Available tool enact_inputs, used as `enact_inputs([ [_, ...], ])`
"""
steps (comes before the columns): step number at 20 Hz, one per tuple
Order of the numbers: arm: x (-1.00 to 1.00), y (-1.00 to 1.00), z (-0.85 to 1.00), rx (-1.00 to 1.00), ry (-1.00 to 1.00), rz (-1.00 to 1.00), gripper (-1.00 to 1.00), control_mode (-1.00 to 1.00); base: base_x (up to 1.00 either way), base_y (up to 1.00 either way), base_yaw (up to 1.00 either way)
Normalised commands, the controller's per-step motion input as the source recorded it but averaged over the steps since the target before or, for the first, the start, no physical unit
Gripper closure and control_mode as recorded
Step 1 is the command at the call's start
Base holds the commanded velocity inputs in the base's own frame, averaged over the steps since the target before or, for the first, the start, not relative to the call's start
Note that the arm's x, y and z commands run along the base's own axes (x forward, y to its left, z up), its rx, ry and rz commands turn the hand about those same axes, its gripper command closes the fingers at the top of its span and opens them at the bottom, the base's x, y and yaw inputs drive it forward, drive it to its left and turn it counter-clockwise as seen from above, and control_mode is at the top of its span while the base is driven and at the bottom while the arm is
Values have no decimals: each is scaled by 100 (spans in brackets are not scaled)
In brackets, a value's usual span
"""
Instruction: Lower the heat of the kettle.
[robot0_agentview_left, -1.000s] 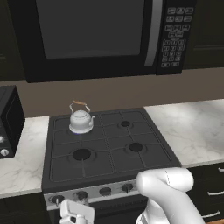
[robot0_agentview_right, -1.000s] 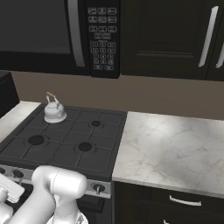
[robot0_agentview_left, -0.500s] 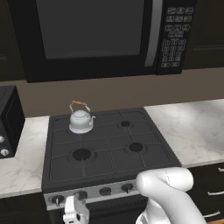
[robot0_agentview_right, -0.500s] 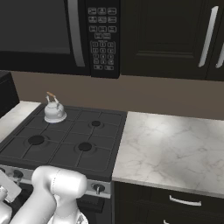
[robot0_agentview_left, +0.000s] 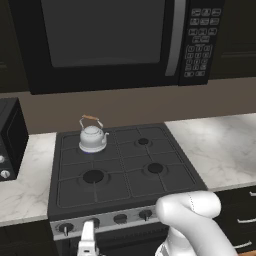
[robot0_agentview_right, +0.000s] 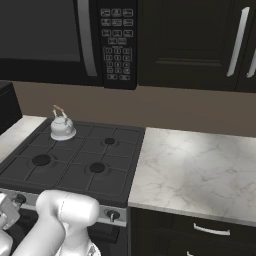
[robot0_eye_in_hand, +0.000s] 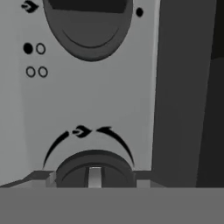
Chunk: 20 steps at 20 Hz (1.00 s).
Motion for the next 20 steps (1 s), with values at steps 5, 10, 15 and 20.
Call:
enact_inputs([
  [5,8,-11,16,38,-7,0,100,-100,0,0,0],
  [10,8,-10,14,38,-6,0,100,-100,0,0,0],
  [15,9,-8,15,38,-5,0,100,-100,0,0,0],
  [20,12,-5,20,39,-2,0,100,-100,0,0,0],
])
